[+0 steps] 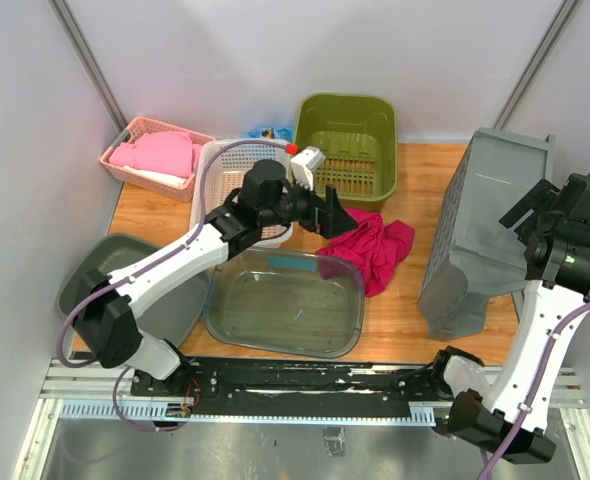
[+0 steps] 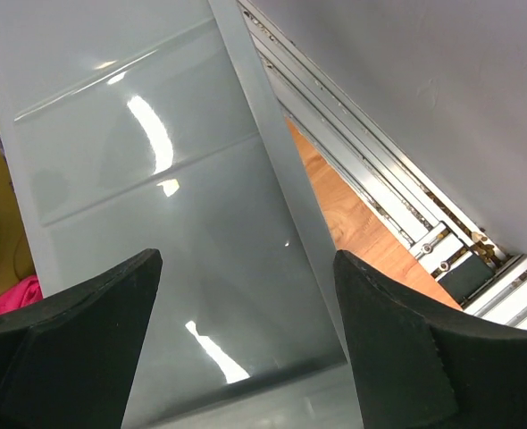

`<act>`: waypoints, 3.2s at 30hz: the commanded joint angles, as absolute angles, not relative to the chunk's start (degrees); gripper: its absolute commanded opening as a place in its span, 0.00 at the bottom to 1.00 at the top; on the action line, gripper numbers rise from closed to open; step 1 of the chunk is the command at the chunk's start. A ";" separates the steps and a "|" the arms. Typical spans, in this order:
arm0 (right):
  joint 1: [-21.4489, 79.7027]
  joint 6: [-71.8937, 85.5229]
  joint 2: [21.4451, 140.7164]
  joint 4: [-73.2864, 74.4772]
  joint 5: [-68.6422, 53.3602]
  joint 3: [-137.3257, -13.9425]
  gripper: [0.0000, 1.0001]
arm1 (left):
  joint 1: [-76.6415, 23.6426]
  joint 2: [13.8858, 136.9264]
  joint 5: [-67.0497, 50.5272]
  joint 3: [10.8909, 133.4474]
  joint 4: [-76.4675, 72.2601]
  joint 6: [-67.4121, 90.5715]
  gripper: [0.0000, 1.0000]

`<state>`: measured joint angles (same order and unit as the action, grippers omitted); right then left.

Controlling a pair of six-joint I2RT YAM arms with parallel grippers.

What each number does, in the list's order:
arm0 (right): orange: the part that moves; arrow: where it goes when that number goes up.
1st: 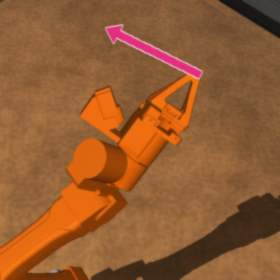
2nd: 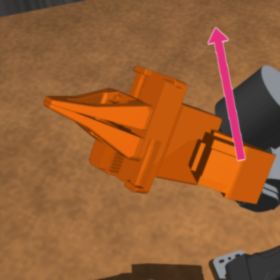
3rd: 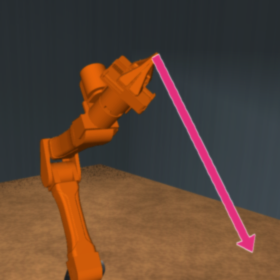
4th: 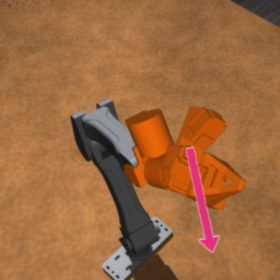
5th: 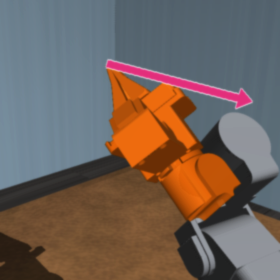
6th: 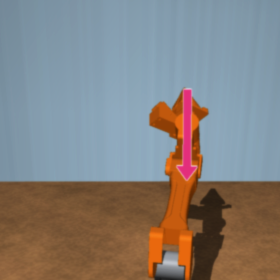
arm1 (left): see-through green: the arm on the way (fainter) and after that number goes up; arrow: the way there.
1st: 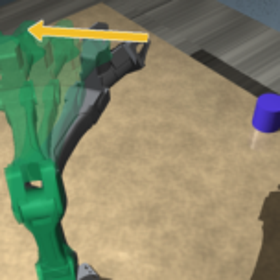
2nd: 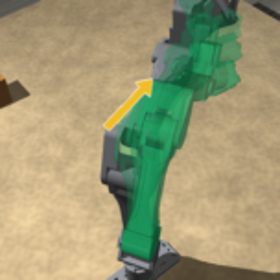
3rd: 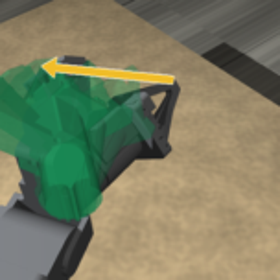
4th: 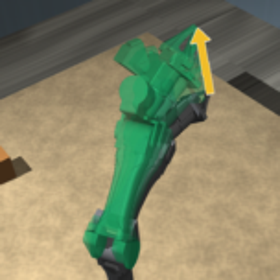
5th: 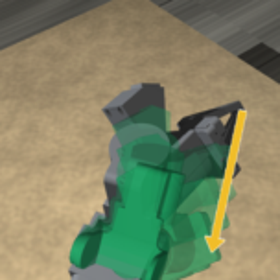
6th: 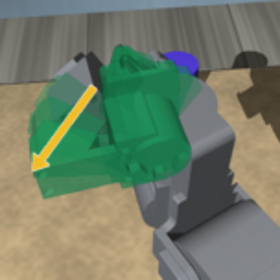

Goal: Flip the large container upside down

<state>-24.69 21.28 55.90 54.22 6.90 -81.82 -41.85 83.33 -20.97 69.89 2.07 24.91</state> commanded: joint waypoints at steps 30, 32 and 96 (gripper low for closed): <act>-23.54 26.81 57.87 40.83 -29.10 -65.78 0.72 | -54.14 109.77 -28.42 101.09 -1.95 28.88 0.99; -23.57 26.67 59.26 40.68 -32.47 -65.75 0.71 | -54.05 108.25 -26.24 100.84 0.17 26.69 0.99; -27.80 24.34 48.61 48.08 -0.02 -56.26 0.00 | -59.40 121.46 -47.20 117.00 -7.69 39.53 0.99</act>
<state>-27.07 21.93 47.29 36.97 0.97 -62.67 -53.98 119.61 -39.88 113.95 -3.62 36.69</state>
